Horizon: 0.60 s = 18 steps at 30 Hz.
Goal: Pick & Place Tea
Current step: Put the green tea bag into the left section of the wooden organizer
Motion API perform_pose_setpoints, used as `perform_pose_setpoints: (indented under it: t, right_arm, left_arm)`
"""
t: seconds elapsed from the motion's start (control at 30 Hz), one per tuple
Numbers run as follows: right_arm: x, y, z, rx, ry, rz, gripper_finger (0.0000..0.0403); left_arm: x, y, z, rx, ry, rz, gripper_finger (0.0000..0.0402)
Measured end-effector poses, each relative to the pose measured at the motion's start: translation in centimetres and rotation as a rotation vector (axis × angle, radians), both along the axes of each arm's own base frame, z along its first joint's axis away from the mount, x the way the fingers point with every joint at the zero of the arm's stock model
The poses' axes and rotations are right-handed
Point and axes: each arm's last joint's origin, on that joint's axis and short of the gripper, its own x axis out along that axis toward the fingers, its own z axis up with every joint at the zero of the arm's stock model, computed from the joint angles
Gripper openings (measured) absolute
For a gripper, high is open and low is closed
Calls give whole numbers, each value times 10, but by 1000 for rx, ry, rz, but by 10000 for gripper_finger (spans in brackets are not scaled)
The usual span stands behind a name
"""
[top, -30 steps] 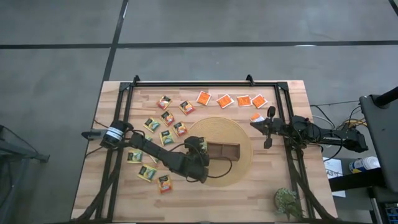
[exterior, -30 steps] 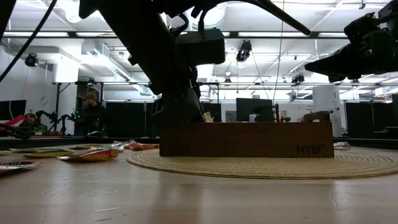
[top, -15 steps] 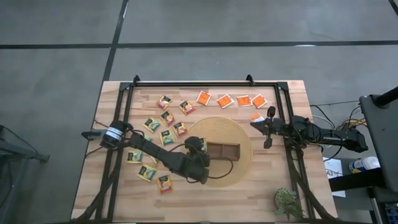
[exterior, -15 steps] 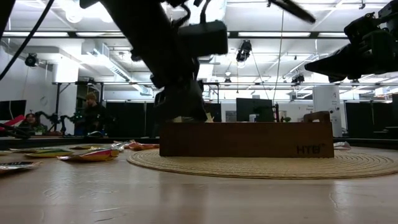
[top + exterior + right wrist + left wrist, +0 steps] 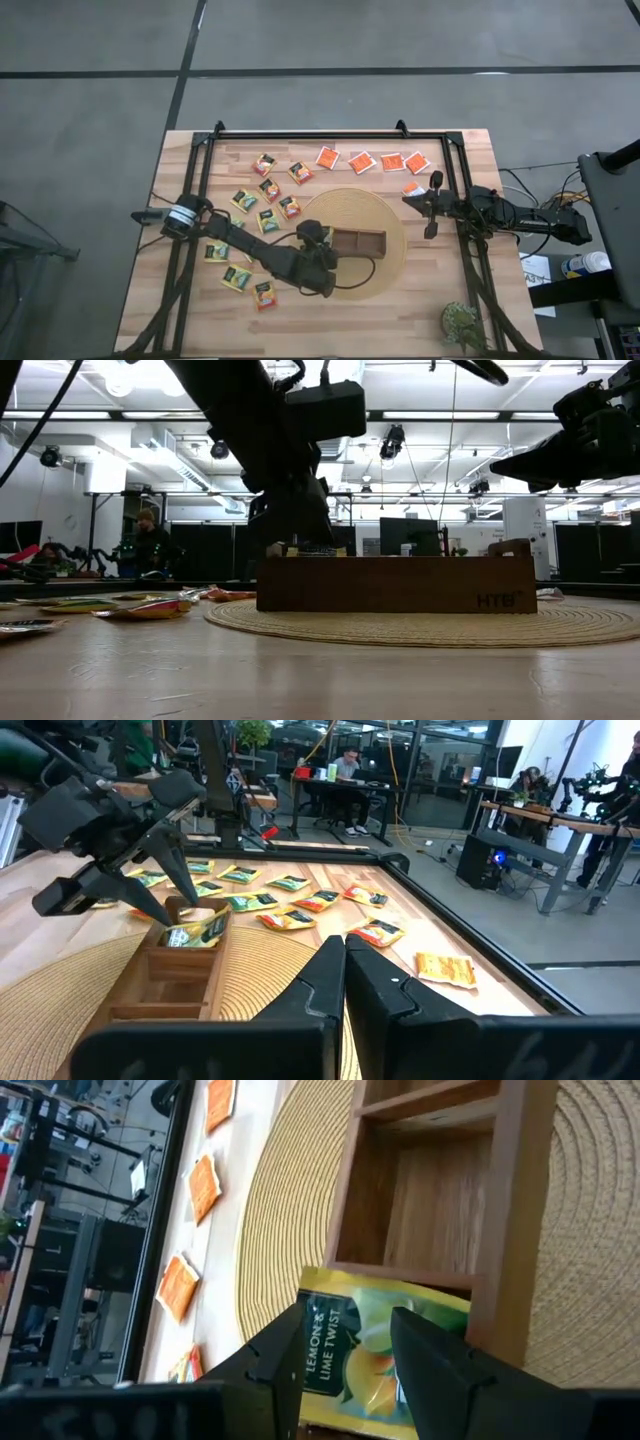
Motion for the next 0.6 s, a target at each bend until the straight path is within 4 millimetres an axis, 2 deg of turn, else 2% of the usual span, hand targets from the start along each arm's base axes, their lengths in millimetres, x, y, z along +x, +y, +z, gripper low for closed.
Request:
perform_pose_setpoints:
  t: [0.33,0.6]
  right_arm:
    - [0,0,0,0,0,0,8]
    - [0,0,0,0,0,0,8]
  left_arm:
    - [-3,-4,0,-3,13,-10,142]
    - [-2,-16,18,-6,-13,-20,142]
